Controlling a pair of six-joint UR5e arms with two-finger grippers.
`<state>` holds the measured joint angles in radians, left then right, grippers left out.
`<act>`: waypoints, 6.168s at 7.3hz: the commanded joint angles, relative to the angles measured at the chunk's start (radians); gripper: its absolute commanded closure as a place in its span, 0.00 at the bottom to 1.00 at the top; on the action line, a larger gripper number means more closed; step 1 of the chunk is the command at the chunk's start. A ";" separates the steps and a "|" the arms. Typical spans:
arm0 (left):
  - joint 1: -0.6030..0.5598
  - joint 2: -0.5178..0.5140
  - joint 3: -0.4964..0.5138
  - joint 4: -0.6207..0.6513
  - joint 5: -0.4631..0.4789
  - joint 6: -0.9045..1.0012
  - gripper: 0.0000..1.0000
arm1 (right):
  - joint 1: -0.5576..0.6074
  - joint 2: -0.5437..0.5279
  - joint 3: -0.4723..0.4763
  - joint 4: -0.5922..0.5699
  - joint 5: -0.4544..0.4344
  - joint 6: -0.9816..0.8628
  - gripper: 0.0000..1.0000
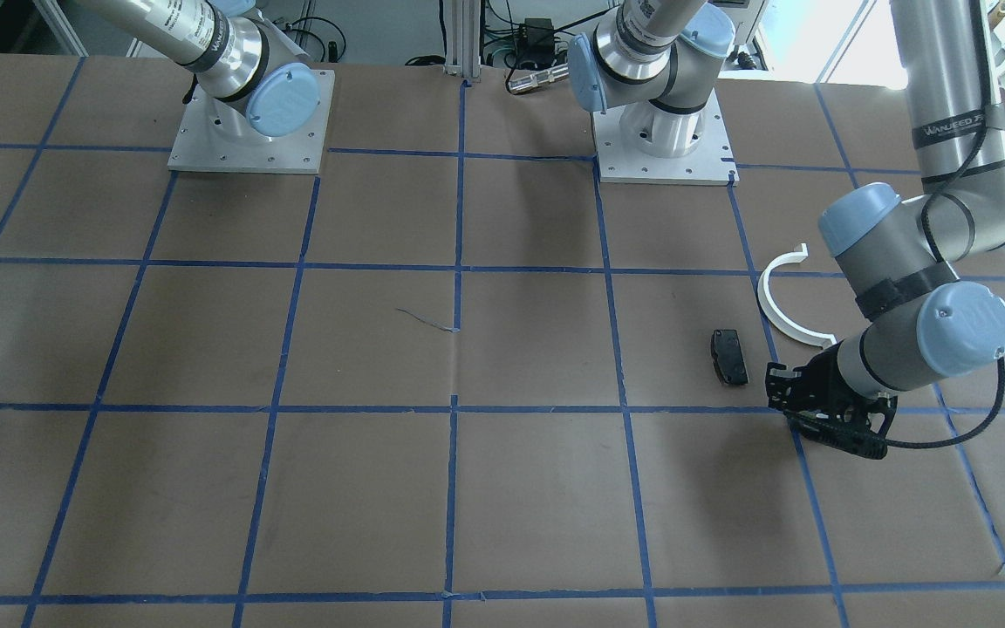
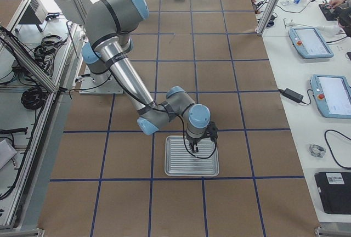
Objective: Place bearing gear from tray to pile
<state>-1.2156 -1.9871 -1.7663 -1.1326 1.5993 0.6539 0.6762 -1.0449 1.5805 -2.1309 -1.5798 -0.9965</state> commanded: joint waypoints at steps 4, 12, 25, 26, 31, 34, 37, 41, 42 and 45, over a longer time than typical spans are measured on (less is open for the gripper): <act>0.048 0.013 -0.062 0.019 0.005 0.006 0.00 | 0.326 -0.174 0.073 0.071 0.032 0.318 0.93; -0.204 0.031 0.194 -0.127 -0.007 -0.423 0.00 | 1.055 -0.212 0.176 0.030 -0.051 1.437 0.93; -0.367 0.415 0.195 -0.440 -0.025 -0.545 0.00 | 1.139 -0.081 0.144 -0.134 0.011 1.355 0.00; -0.367 0.409 0.202 -0.440 -0.025 -0.545 0.00 | 1.063 -0.136 0.144 -0.066 0.012 1.214 0.00; -0.499 0.161 0.214 -0.255 -0.042 -0.751 0.00 | 0.910 -0.410 -0.020 0.395 0.050 0.989 0.00; -0.640 -0.016 0.208 -0.095 -0.042 -0.919 0.00 | 0.950 -0.458 -0.186 0.663 0.046 0.913 0.00; -0.708 -0.133 0.176 0.054 -0.044 -0.970 0.00 | 0.942 -0.457 -0.146 0.580 0.034 0.854 0.00; -0.731 -0.176 0.140 0.154 -0.041 -1.022 0.07 | 0.938 -0.463 -0.120 0.577 0.034 0.860 0.00; -0.734 -0.173 0.139 0.155 -0.039 -1.020 0.08 | 0.933 -0.465 -0.120 0.578 0.032 0.863 0.00; -0.736 -0.152 0.122 0.140 -0.047 -1.022 0.21 | 0.927 -0.475 -0.119 0.614 0.030 0.897 0.00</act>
<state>-1.9506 -2.1542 -1.6339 -0.9808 1.5549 -0.3670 1.6082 -1.5157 1.4613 -1.5344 -1.5492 -0.1204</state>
